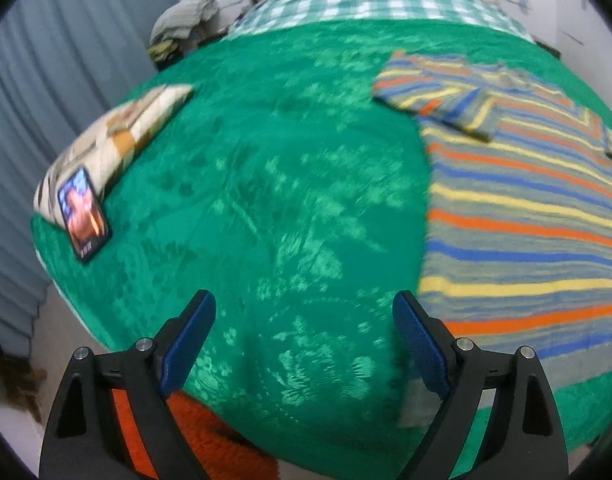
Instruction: Fold small clothes
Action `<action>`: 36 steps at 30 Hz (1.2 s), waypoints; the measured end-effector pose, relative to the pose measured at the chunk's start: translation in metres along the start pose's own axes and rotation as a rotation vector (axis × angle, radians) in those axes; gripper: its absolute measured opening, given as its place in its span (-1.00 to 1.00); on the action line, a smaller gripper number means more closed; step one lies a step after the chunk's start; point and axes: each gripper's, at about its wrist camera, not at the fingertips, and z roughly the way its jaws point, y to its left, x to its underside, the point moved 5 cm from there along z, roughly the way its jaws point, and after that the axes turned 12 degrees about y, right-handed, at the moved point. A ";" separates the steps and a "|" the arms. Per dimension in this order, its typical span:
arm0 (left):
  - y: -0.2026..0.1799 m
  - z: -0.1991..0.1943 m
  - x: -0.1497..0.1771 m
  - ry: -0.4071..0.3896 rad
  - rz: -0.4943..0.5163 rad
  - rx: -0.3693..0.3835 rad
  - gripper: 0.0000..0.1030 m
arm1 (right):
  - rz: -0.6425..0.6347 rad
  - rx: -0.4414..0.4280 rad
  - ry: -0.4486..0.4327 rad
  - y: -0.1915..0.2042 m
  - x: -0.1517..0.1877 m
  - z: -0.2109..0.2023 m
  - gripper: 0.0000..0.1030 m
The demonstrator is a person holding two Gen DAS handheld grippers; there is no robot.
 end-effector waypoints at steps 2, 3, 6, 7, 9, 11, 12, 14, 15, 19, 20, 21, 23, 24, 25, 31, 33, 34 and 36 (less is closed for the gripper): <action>-0.009 -0.019 -0.016 -0.038 0.036 0.033 0.77 | -0.031 -0.009 -0.044 -0.001 0.006 -0.020 -0.18; -0.015 -0.027 -0.027 -0.058 0.055 0.060 0.77 | -0.071 -0.027 -0.057 0.004 0.009 -0.030 -0.18; -0.043 -0.049 -0.071 -0.117 0.146 0.161 0.80 | -0.152 -0.097 -0.094 0.025 0.027 -0.058 -0.09; -0.064 -0.053 -0.091 -0.116 0.223 0.208 0.87 | -0.169 -0.136 -0.105 0.034 0.037 -0.067 -0.02; -0.105 -0.046 -0.117 -0.076 0.378 0.269 0.88 | -0.201 -0.208 -0.110 0.052 0.060 -0.078 0.13; -0.143 -0.027 -0.134 -0.064 0.516 0.249 0.88 | -0.248 -0.276 -0.088 0.076 0.096 -0.085 0.13; -0.154 -0.017 -0.138 -0.061 0.557 0.224 0.88 | -0.262 -0.296 -0.078 0.084 0.110 -0.087 0.13; -0.182 0.019 -0.146 -0.029 0.664 0.141 0.72 | -0.297 -0.348 -0.058 0.103 0.144 -0.093 0.13; -0.188 0.030 -0.148 -0.011 0.684 0.120 0.68 | -0.314 -0.367 -0.052 0.111 0.159 -0.095 0.13; -0.191 0.079 -0.161 0.126 0.637 0.191 0.24 | -0.372 -0.398 -0.038 0.131 0.209 -0.099 0.13; -0.186 0.080 -0.164 0.146 0.586 0.247 -0.34 | -0.391 -0.400 -0.036 0.136 0.215 -0.100 0.13; -0.181 0.079 -0.169 0.154 0.547 0.270 -0.77 | -0.418 -0.400 -0.038 0.141 0.220 -0.101 0.13; -0.152 0.068 -0.188 0.147 0.389 0.389 -0.94 | -0.477 -0.381 -0.057 0.150 0.225 -0.102 0.13; -0.138 0.062 -0.195 0.128 0.326 0.417 -0.94 | -0.499 -0.374 -0.065 0.154 0.229 -0.101 0.13; -0.107 0.055 -0.207 0.099 0.201 0.469 -0.94 | -0.519 -0.372 -0.064 0.158 0.230 -0.099 0.13; 0.078 0.092 -0.226 0.084 -0.486 0.461 -0.98 | -0.533 -0.385 -0.021 0.165 0.236 -0.084 0.13; 0.120 0.120 -0.214 0.141 -0.615 0.384 -0.99 | -0.545 -0.390 -0.006 0.169 0.239 -0.080 0.13; 0.125 0.128 -0.211 0.161 -0.618 0.360 -1.00 | -0.552 -0.390 0.000 0.171 0.241 -0.079 0.13; 0.127 0.136 -0.207 0.174 -0.579 0.316 -1.00 | -0.567 -0.389 0.011 0.175 0.243 -0.076 0.13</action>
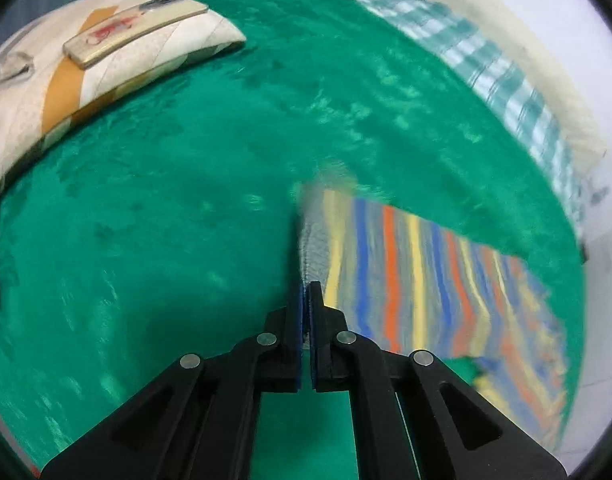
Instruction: Fold small clothes
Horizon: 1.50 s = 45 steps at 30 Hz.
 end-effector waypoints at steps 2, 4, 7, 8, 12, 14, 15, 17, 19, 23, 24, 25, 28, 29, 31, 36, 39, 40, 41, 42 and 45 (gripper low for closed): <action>0.000 0.004 0.002 -0.001 0.047 -0.056 -1.00 | -0.016 0.001 0.016 0.004 0.001 0.006 0.13; 0.000 0.000 0.001 -0.020 0.066 -0.098 -1.00 | -0.029 0.007 0.032 0.007 0.003 0.011 0.13; 0.007 -0.003 -0.006 -0.040 0.079 -0.143 -1.00 | -0.033 0.014 0.056 0.006 0.006 0.020 0.13; 0.008 -0.002 -0.006 -0.040 0.088 -0.158 -1.00 | -0.031 0.015 0.065 0.006 0.007 0.023 0.13; 0.006 0.019 -0.015 -0.023 0.118 -0.239 -1.00 | -0.038 0.021 0.082 0.007 0.008 0.029 0.13; 0.013 0.028 -0.013 -0.009 0.103 -0.247 -1.00 | -0.040 0.024 0.084 0.007 0.008 0.031 0.13; 0.014 0.030 -0.011 -0.008 0.100 -0.248 -1.00 | -0.038 0.025 0.085 0.007 0.008 0.031 0.13; 0.016 0.033 -0.010 -0.018 0.096 -0.249 -0.99 | -0.036 0.027 0.087 0.006 0.008 0.032 0.13; 0.020 0.031 -0.010 -0.022 0.067 -0.236 -0.86 | -0.038 0.034 0.090 0.006 0.009 0.033 0.13; 0.046 0.011 -0.005 -0.018 -0.025 -0.170 -0.40 | -0.026 0.048 0.081 0.004 0.009 0.029 0.13; 0.051 0.008 -0.003 -0.020 -0.034 -0.162 -0.25 | -0.019 0.051 0.073 0.002 0.008 0.026 0.13; 0.060 -0.004 0.006 -0.033 -0.044 -0.148 -0.04 | -0.007 0.055 0.059 0.000 0.007 0.022 0.15; 0.066 -0.025 0.034 -0.041 0.003 -0.124 0.10 | 0.031 0.077 0.003 -0.008 0.004 0.005 0.29; 0.066 -0.032 0.050 -0.035 0.034 -0.112 0.15 | 0.047 0.087 -0.017 -0.012 0.003 -0.001 0.32; 0.059 -0.046 0.090 -0.018 0.095 -0.066 0.26 | 0.077 0.106 -0.041 -0.019 0.002 -0.009 0.33; 0.028 -0.062 0.174 0.003 0.236 0.077 0.61 | 0.168 0.184 -0.052 -0.038 0.007 -0.020 0.33; 0.017 -0.054 0.201 -0.001 0.304 0.085 0.70 | 0.219 0.246 -0.060 -0.049 0.013 -0.028 0.34; 0.016 -0.047 0.205 0.003 0.316 0.074 0.70 | 0.230 0.273 -0.068 -0.052 0.015 -0.031 0.37; 0.017 -0.042 0.206 0.006 0.316 0.069 0.70 | 0.235 0.296 -0.073 -0.054 0.017 -0.032 0.44; 0.019 -0.036 0.207 0.009 0.314 0.065 0.70 | 0.237 0.313 -0.077 -0.056 0.018 -0.033 0.47; 0.023 -0.027 0.211 -0.002 0.330 0.018 0.70 | 0.237 0.367 -0.065 -0.065 0.022 -0.031 0.49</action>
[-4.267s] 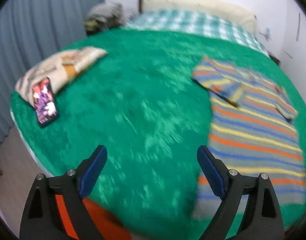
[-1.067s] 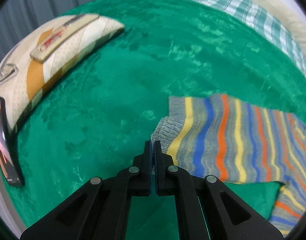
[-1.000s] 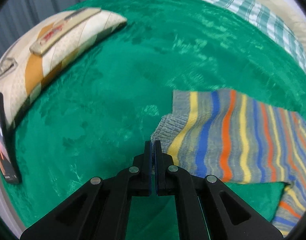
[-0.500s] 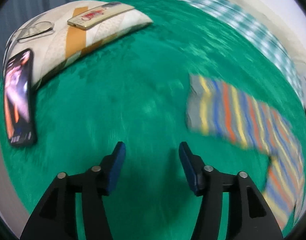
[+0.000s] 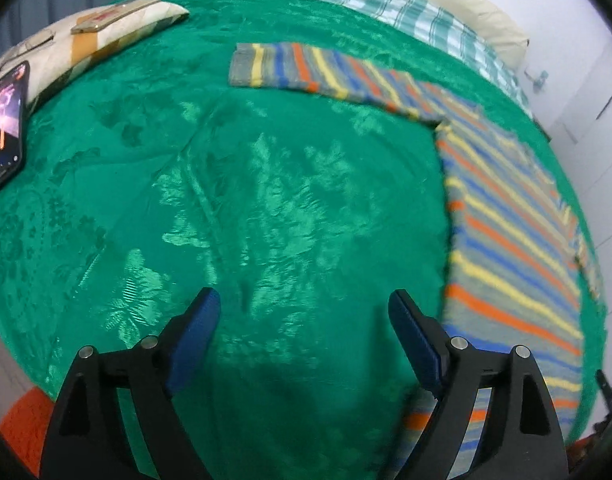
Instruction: Fold small clothes
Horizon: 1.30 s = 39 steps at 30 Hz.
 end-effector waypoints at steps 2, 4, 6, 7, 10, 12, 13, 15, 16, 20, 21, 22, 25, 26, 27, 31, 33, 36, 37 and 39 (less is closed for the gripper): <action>-0.001 0.000 -0.001 -0.001 0.010 -0.020 0.74 | 0.013 0.024 0.037 -0.005 0.006 0.010 0.49; 0.000 -0.001 0.002 -0.002 0.012 -0.021 0.83 | 0.041 0.007 0.081 -0.009 0.013 0.019 0.49; 0.001 0.002 0.004 0.006 0.015 -0.037 0.87 | 0.083 -0.021 0.127 -0.014 0.021 0.031 0.56; 0.001 0.003 0.005 0.009 0.022 -0.045 0.89 | 0.094 -0.034 0.122 -0.015 0.022 0.033 0.60; -0.005 0.008 0.008 0.021 0.075 -0.102 0.98 | 0.103 -0.061 0.112 -0.013 0.022 0.037 0.82; -0.009 0.012 0.009 0.024 0.097 -0.138 0.99 | 0.098 -0.072 0.106 -0.012 0.023 0.040 0.95; -0.010 0.013 0.010 0.023 0.101 -0.149 0.99 | 0.092 -0.075 0.104 -0.011 0.023 0.041 0.98; -0.010 0.014 0.011 0.023 0.101 -0.153 0.99 | 0.074 -0.063 0.101 -0.009 0.025 0.043 1.00; -0.009 0.014 0.011 0.025 0.100 -0.149 0.99 | 0.067 -0.054 0.096 -0.008 0.027 0.043 1.00; -0.009 0.014 0.012 0.024 0.104 -0.145 0.99 | 0.037 -0.016 0.109 -0.002 0.027 0.046 1.00; -0.010 0.015 0.012 0.022 0.107 -0.148 0.99 | 0.030 -0.006 0.111 -0.001 0.027 0.047 1.00; -0.010 0.015 0.012 0.020 0.110 -0.152 0.99 | 0.025 0.002 0.110 -0.001 0.027 0.047 1.00; -0.010 0.015 0.012 0.008 0.116 -0.160 0.99 | 0.013 0.022 0.111 0.001 0.027 0.048 1.00; -0.010 0.015 0.012 0.005 0.119 -0.160 0.99 | 0.011 0.026 0.110 0.001 0.027 0.049 1.00; -0.010 0.015 0.012 0.005 0.120 -0.159 0.99 | 0.010 0.027 0.110 0.001 0.027 0.049 1.00; -0.010 0.015 0.012 0.002 0.125 -0.149 0.99 | 0.010 0.029 0.109 0.001 0.027 0.048 1.00; -0.011 0.015 0.013 -0.005 0.129 -0.154 0.99 | 0.009 0.030 0.108 0.001 0.027 0.048 1.00; -0.013 0.015 0.014 -0.009 0.134 -0.163 0.99 | 0.009 0.031 0.105 0.001 0.027 0.048 1.00; -0.013 0.015 0.014 -0.009 0.135 -0.165 0.99 | 0.008 0.032 0.105 0.000 0.027 0.049 1.00; -0.014 0.015 0.014 -0.007 0.138 -0.174 0.99 | 0.007 0.033 0.105 0.001 0.027 0.048 1.00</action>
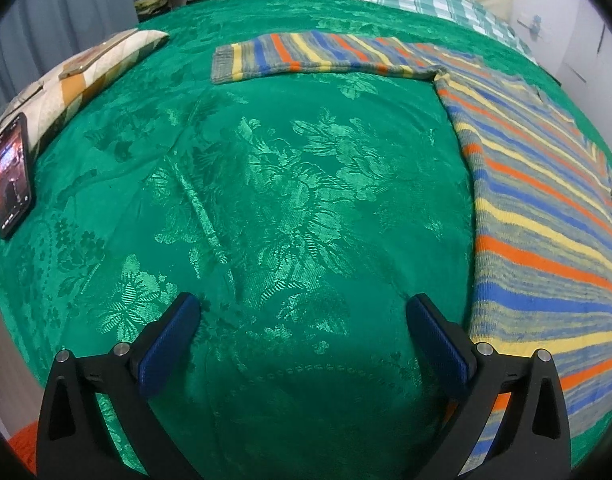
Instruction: Fold small clothes
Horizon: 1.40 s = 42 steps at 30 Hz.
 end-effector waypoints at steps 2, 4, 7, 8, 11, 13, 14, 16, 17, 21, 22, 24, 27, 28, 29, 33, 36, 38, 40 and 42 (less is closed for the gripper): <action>-0.002 0.001 0.000 0.004 0.008 -0.019 0.99 | -0.001 0.002 0.001 0.000 0.000 0.000 1.00; -0.004 0.001 0.001 -0.004 0.020 -0.029 0.99 | -0.001 0.002 0.001 0.000 0.000 0.000 1.00; -0.003 0.001 0.003 -0.013 0.033 -0.016 0.99 | -0.002 0.004 0.000 0.000 0.000 0.000 1.00; -0.002 0.001 0.003 -0.012 0.033 -0.014 0.99 | -0.002 0.004 0.000 0.000 -0.001 0.000 1.00; -0.002 0.001 0.003 -0.016 0.033 -0.015 0.99 | -0.002 0.004 -0.001 0.000 0.000 0.000 1.00; -0.002 0.001 0.002 -0.020 0.035 -0.019 0.99 | -0.002 0.004 -0.001 0.000 0.000 0.000 1.00; -0.002 0.001 0.002 -0.021 0.036 -0.021 0.99 | -0.002 0.005 -0.001 0.000 -0.001 0.000 1.00; -0.002 0.001 0.003 -0.025 0.036 -0.022 0.99 | -0.002 0.004 -0.001 0.000 0.000 0.000 1.00; -0.003 0.001 0.004 -0.026 0.035 -0.023 0.99 | -0.002 0.005 -0.001 0.000 0.000 0.000 1.00; -0.003 0.001 0.005 -0.028 0.035 -0.025 0.99 | -0.002 0.005 -0.001 0.000 0.000 0.000 1.00; -0.003 0.001 0.005 -0.030 0.035 -0.025 0.99 | -0.002 0.005 -0.001 0.000 0.000 0.000 1.00; -0.003 0.001 0.005 -0.032 0.035 -0.026 0.99 | -0.002 0.005 -0.002 0.000 0.000 0.000 1.00; -0.004 0.001 0.005 -0.034 0.035 -0.028 0.99 | -0.003 0.006 -0.003 0.000 0.000 -0.001 1.00; -0.004 0.001 0.005 -0.034 0.035 -0.029 0.99 | -0.003 0.007 -0.004 -0.001 -0.001 -0.001 1.00; -0.004 0.001 0.005 -0.034 0.035 -0.028 0.99 | -0.003 0.007 -0.003 0.000 -0.001 -0.001 1.00; -0.004 0.001 0.005 -0.033 0.035 -0.028 0.99 | -0.005 0.008 -0.004 -0.001 -0.001 -0.001 1.00; -0.004 0.001 0.005 -0.033 0.035 -0.027 0.99 | -0.006 0.009 -0.006 -0.001 -0.001 -0.002 1.00; -0.004 0.001 0.005 -0.031 0.033 -0.026 0.99 | -0.006 0.009 -0.006 -0.001 -0.002 -0.001 1.00; -0.004 -0.001 0.003 -0.023 0.032 -0.025 0.99 | -0.006 0.009 -0.006 -0.001 -0.002 -0.001 1.00; -0.004 -0.004 0.001 -0.020 0.030 -0.026 0.99 | -0.006 0.009 -0.007 -0.001 -0.001 -0.002 1.00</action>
